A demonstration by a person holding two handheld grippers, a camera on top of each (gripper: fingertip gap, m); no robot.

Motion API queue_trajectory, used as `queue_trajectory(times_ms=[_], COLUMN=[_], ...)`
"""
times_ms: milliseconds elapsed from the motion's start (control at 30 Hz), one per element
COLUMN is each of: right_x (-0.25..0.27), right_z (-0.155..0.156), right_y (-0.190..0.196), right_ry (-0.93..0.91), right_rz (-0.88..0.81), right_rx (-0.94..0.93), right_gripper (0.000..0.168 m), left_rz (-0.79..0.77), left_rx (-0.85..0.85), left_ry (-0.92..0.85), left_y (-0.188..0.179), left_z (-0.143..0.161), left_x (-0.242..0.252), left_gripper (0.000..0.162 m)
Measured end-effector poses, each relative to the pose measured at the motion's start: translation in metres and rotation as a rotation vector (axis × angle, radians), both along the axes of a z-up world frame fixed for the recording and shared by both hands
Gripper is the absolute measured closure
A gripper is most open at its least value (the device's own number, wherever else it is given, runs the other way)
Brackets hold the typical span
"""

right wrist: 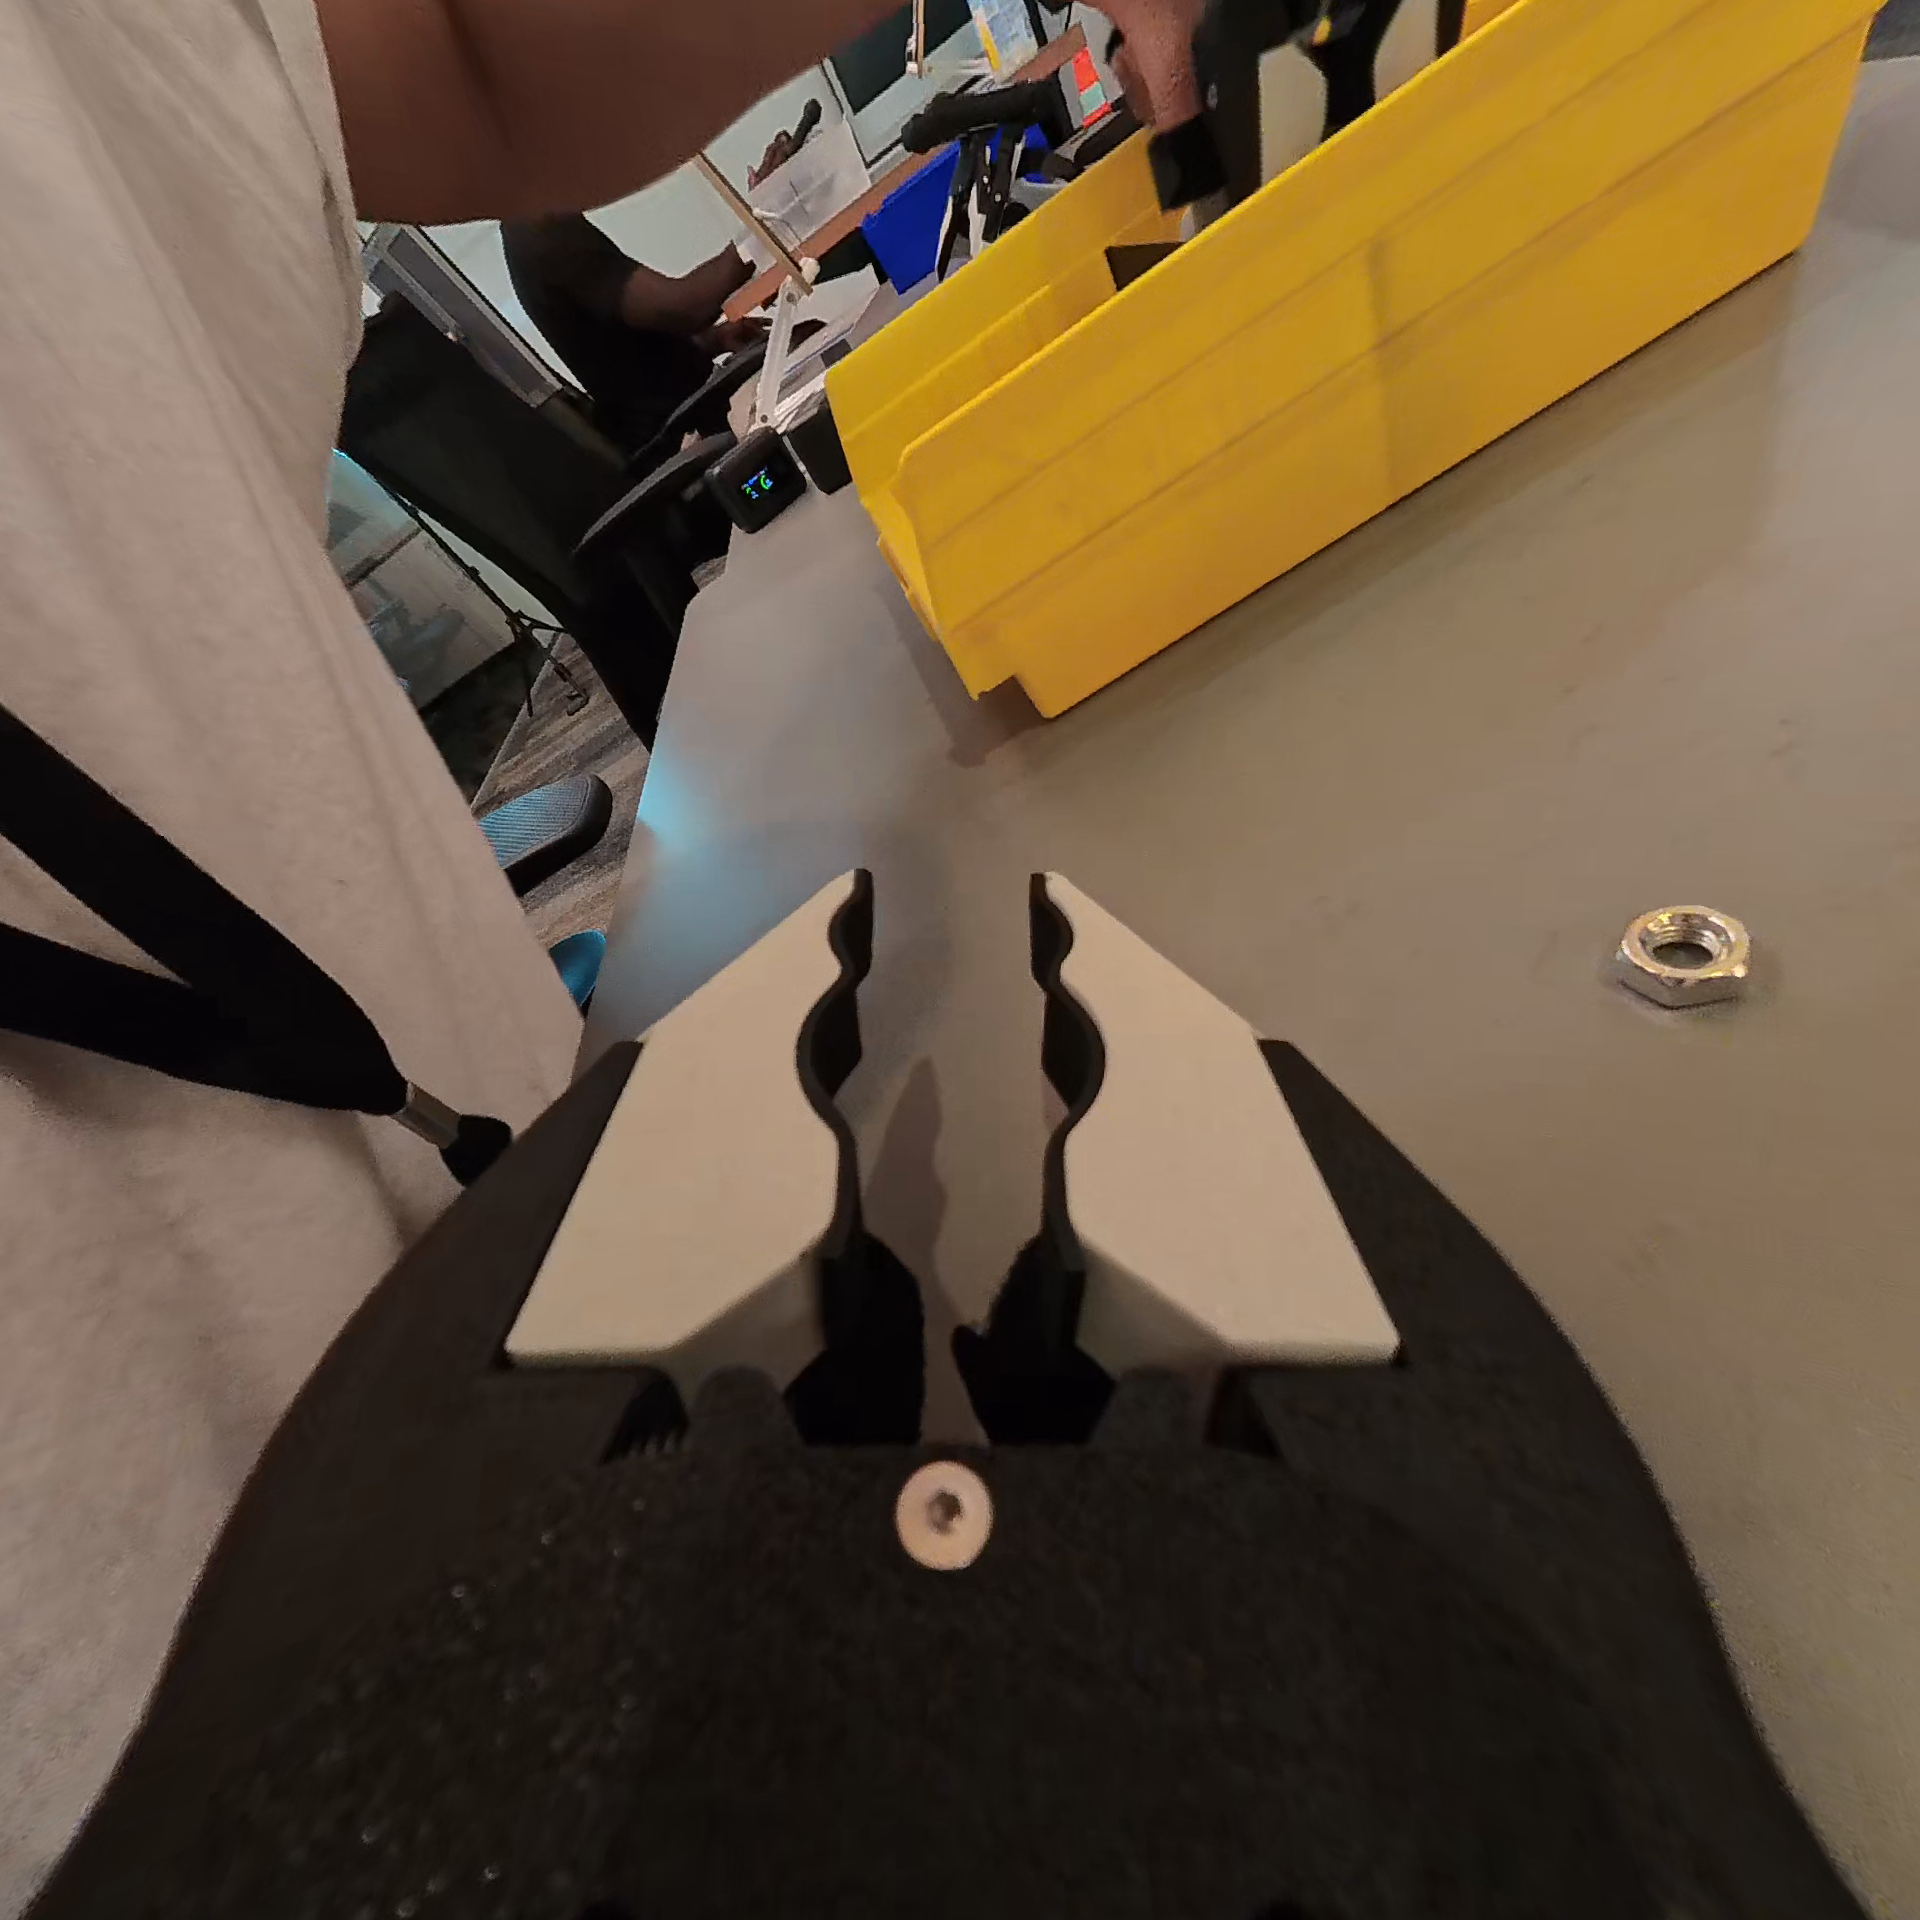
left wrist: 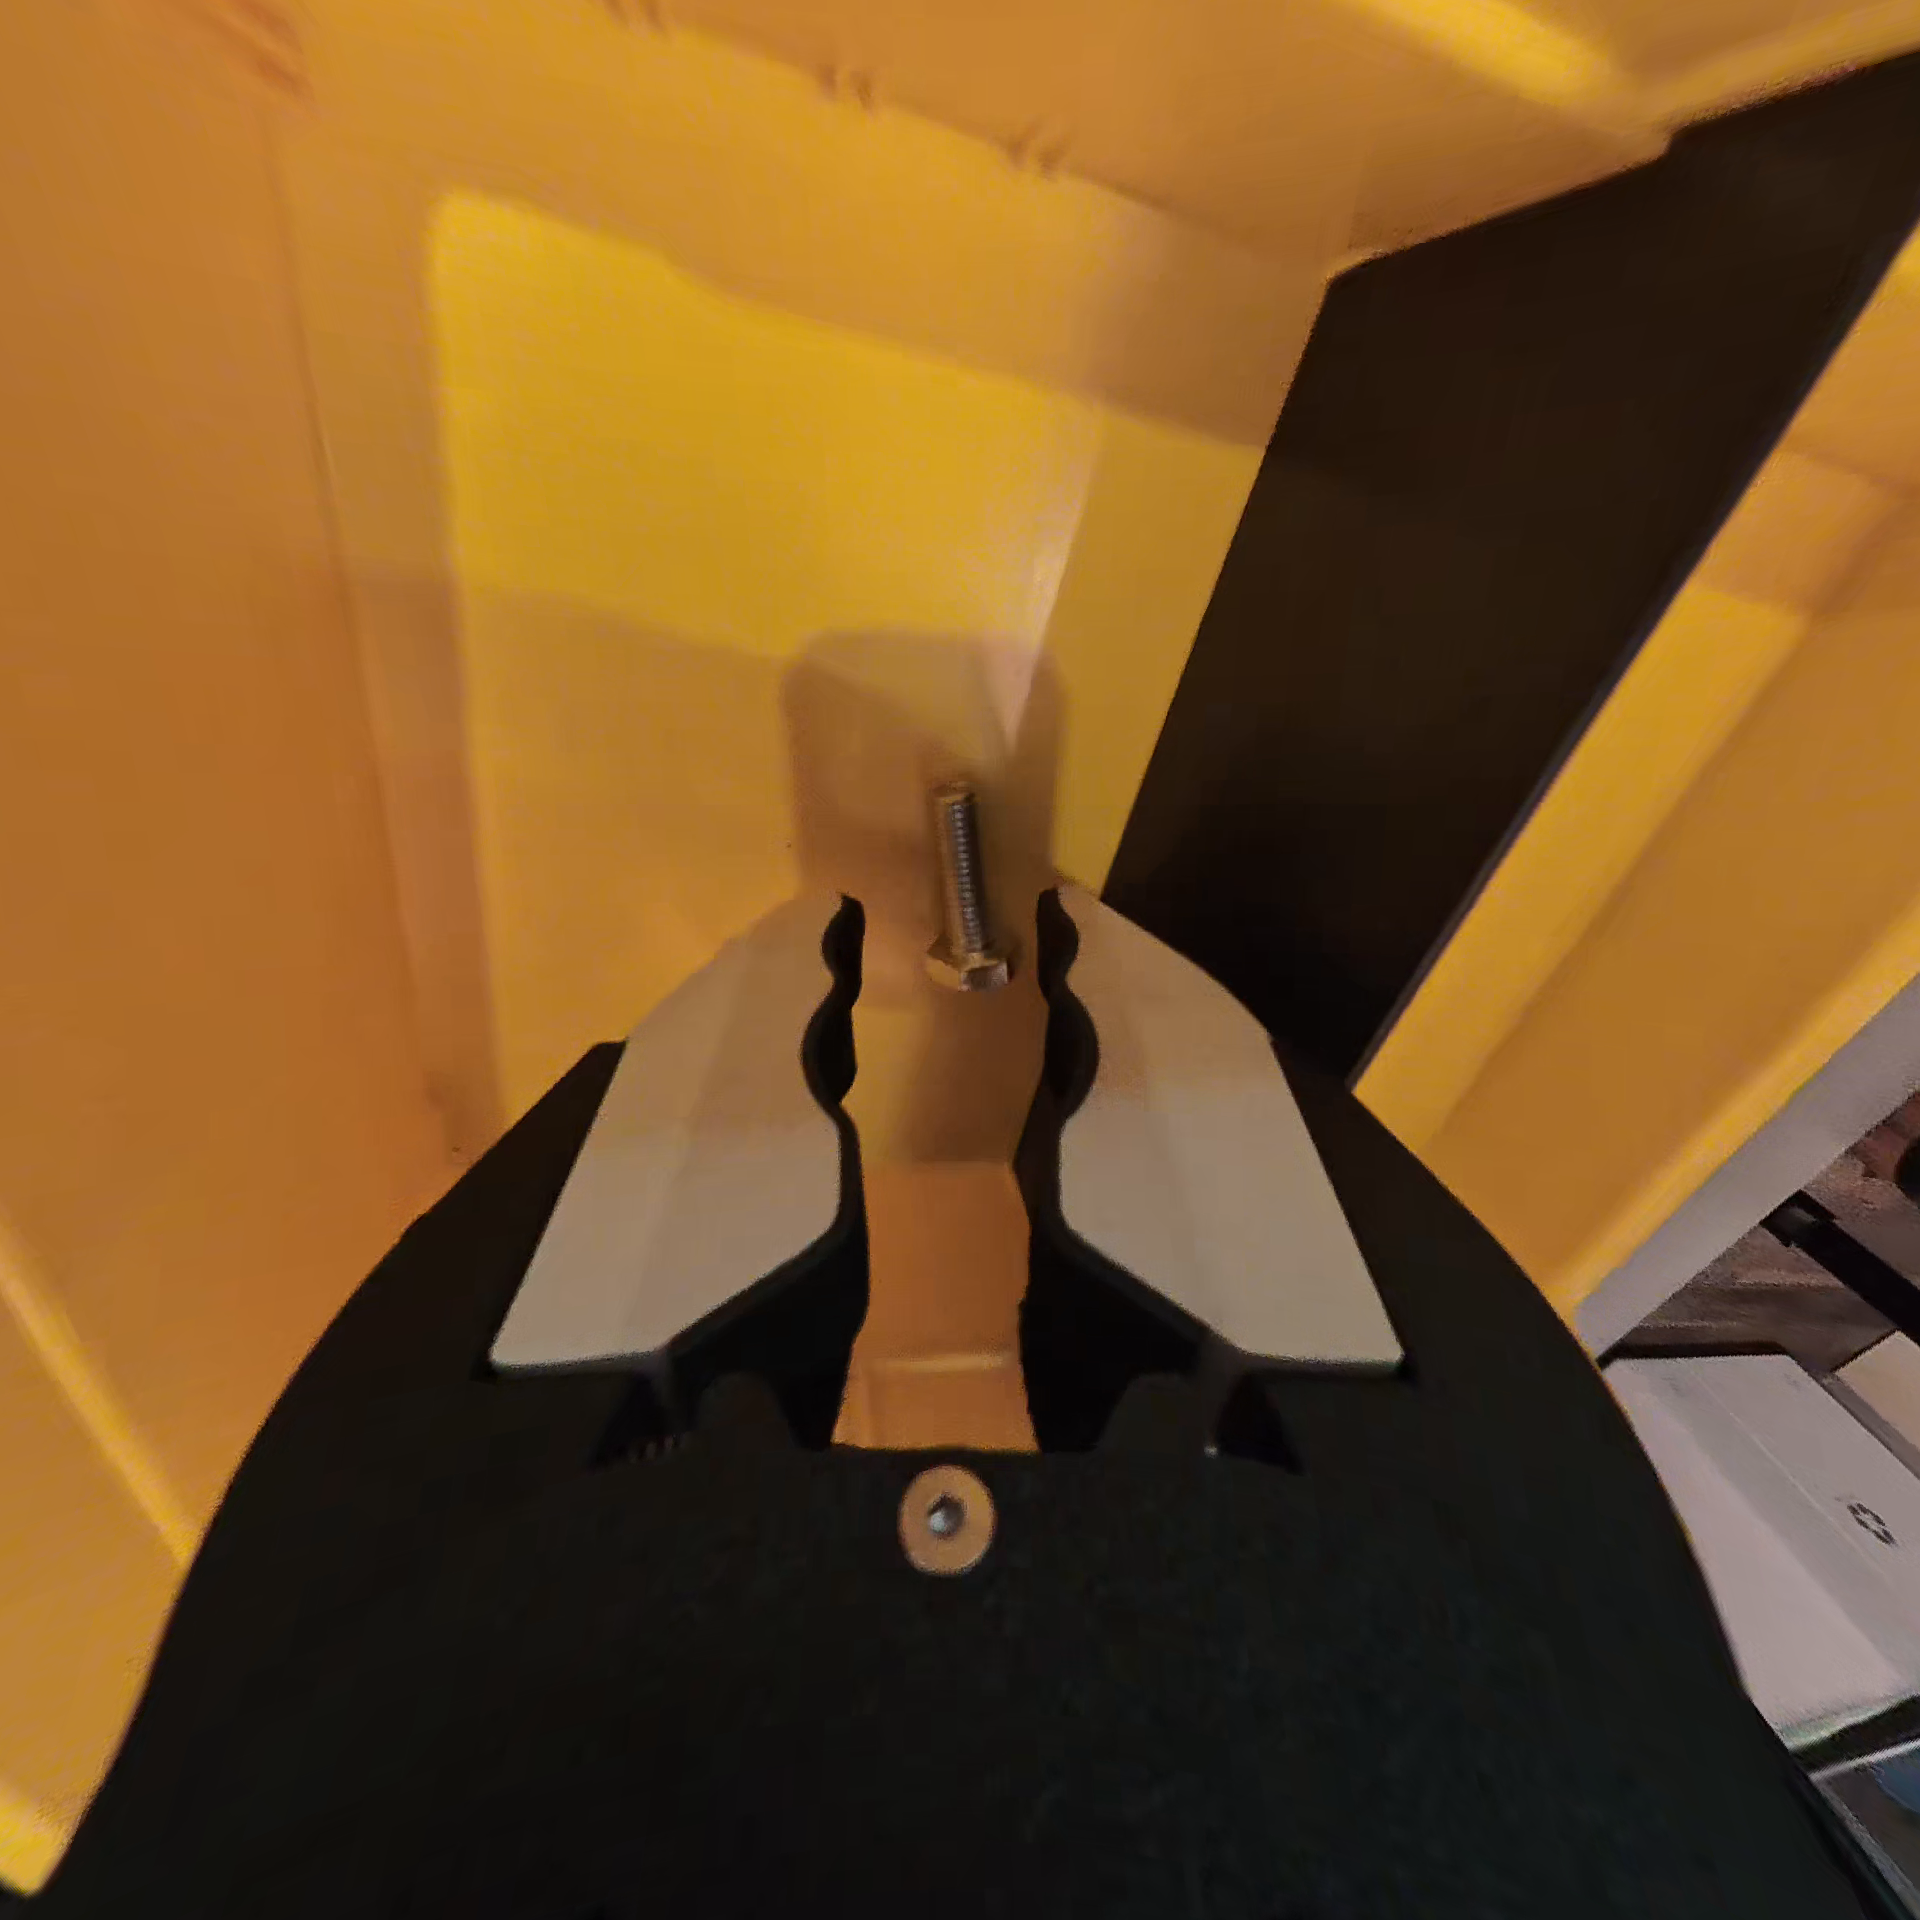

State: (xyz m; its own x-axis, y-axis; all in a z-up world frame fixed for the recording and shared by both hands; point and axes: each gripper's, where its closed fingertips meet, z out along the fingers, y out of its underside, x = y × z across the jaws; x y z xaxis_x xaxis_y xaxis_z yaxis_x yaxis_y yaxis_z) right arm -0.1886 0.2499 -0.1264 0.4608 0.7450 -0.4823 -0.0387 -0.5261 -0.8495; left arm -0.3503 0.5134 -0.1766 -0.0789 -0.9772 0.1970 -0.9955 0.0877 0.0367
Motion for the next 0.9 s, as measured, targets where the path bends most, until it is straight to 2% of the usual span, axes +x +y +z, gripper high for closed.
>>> queue_trajectory(times_ms=[133,200,267,367,467,567,667,800,900], right_x=[-0.003,-0.004,-0.002,0.005,0.014,0.023,0.024,0.012,0.006], right_z=[0.004,0.006,0.006,0.013,0.027,0.042,0.049,0.064,0.071], right_y=[-0.004,-0.006,-0.007,-0.004,0.002,0.015,0.030,0.037,0.035], right_ry=[0.016,0.012,0.000,0.000,0.021,0.045,0.046,0.001,-0.063], right_rz=[0.019,0.022,0.014,-0.017,-0.056,-0.088,-0.095,-0.110,-0.184], right_rx=[0.005,0.010,0.017,0.039,0.088,0.122,0.087,0.143,0.226], right_gripper=[0.139,0.139,0.139,0.139,0.140,0.139,0.139,0.139,0.139], left_rz=[-0.021,-0.042,-0.072,-0.048,0.040,-0.007,-0.177,-0.434,-0.485], left_rx=[0.016,0.005,0.038,0.083,0.063,0.076,0.224,0.530,0.620], left_ry=[0.070,0.095,0.103,0.013,-0.196,-0.471,-0.592,-0.585,-0.586], left_y=[0.000,-0.002,0.001,0.005,-0.005,-0.041,-0.094,-0.154,-0.188], left_z=[-0.010,-0.011,-0.010,0.002,0.039,0.091,0.122,0.126,0.118], left_x=[-0.003,-0.005,-0.006,0.003,0.027,0.061,0.088,0.118,0.140], left_gripper=[0.139,0.152,0.153,0.153,0.153,0.153,0.153,0.153,0.153])
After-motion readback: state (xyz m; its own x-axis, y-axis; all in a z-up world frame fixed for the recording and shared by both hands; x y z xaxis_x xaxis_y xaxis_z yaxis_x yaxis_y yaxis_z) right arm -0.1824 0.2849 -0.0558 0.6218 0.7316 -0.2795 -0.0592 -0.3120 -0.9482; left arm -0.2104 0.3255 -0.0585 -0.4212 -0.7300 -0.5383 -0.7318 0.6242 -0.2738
